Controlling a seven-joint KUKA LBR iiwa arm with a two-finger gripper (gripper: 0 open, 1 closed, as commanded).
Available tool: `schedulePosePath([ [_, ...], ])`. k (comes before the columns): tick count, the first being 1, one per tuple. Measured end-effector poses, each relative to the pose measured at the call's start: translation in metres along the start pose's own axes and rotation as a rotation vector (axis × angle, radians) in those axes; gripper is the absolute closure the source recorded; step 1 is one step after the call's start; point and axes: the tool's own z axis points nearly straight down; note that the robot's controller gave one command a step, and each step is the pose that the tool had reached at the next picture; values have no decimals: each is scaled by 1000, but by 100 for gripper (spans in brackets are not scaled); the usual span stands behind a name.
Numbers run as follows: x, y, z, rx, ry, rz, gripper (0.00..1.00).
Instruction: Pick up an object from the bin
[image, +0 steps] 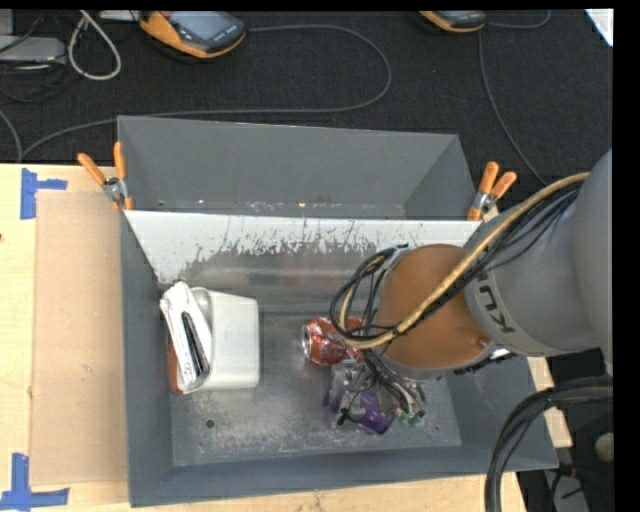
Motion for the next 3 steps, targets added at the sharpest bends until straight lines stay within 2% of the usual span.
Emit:
schedulePosePath([
  [1, 0, 0, 0, 0, 0, 1, 100],
  [2, -34, 2, -247, -1, -9, 49, 100],
  [3, -33, 2, -243, 0, 0, 48, 100],
])
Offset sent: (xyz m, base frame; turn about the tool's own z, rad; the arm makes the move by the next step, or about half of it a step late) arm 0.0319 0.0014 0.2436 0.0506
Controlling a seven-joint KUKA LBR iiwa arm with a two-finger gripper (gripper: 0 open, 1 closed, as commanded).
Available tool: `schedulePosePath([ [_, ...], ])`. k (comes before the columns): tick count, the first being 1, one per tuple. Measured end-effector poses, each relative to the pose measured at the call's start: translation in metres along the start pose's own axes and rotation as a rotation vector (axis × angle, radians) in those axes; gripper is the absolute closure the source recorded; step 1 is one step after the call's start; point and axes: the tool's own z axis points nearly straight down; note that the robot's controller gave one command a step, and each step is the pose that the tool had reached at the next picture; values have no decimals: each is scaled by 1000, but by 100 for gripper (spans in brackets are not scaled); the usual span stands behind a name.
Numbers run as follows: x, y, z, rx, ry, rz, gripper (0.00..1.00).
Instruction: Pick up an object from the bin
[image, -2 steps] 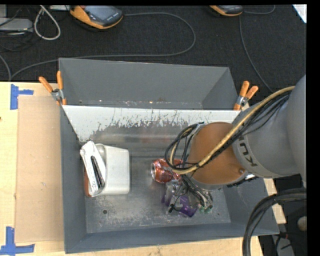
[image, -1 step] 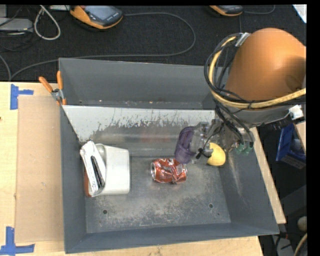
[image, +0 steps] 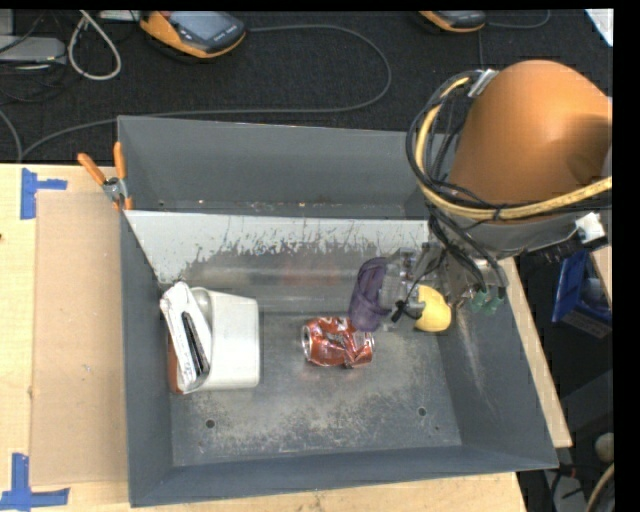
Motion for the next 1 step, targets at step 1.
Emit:
schedulePosePath([
  [1, 28, 10, 42, 0, 0, 90, 100],
])
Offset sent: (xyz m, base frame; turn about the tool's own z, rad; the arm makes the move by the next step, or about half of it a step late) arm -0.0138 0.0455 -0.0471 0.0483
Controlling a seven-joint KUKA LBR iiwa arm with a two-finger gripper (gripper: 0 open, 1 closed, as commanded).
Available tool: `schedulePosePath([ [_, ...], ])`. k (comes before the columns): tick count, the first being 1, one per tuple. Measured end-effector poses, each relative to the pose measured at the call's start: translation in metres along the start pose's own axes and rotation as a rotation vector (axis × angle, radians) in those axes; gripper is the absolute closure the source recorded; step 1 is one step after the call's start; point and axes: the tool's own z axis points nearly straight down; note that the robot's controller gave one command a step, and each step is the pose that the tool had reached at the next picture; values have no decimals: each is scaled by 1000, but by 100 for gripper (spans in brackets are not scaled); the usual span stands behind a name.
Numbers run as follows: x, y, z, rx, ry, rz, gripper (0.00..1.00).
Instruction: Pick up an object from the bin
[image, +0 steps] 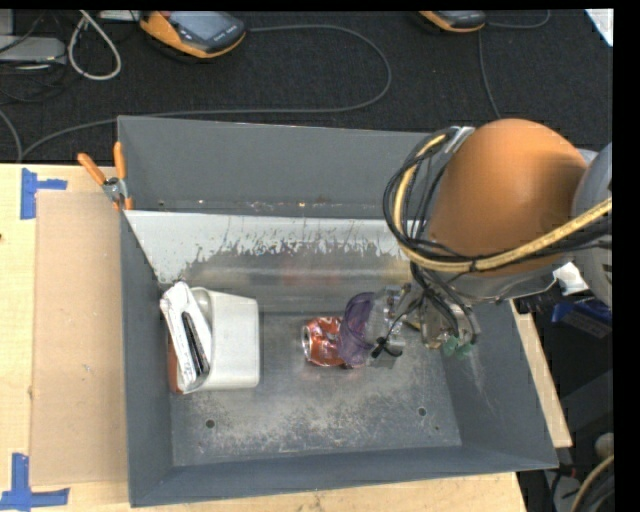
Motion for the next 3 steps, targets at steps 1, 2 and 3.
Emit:
schedulePosePath([
  [1, -2, 14, 4, 2, 1, -11, 100],
  [2, 25, 44, 50, 1, 5, -345, 100],
  [3, 9, 23, 61, 0, -1, 71, 100],
])
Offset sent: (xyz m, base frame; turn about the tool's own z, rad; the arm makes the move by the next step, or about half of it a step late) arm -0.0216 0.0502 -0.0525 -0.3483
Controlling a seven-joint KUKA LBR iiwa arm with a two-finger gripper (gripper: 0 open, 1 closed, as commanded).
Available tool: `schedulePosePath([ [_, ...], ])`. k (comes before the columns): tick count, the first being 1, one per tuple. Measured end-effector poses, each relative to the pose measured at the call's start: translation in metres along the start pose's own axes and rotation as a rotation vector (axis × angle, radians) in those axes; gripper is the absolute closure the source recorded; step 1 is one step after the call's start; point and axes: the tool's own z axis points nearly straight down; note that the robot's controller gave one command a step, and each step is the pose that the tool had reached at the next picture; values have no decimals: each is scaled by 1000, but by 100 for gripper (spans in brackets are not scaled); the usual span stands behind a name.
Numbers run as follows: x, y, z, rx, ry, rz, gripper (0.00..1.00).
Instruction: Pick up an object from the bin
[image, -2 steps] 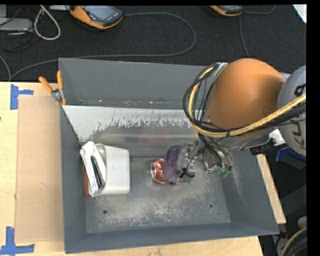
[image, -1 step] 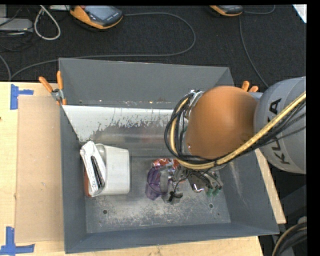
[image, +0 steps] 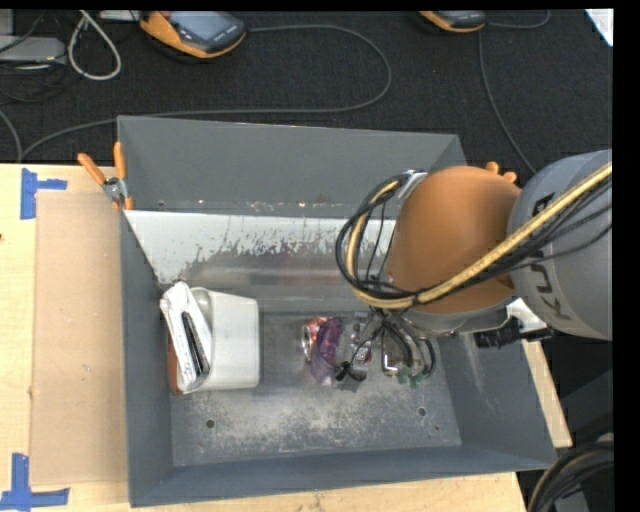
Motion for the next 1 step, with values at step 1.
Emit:
schedulePosePath([
  [1, 9, 38, 41, 1, 10, -362, 100],
])
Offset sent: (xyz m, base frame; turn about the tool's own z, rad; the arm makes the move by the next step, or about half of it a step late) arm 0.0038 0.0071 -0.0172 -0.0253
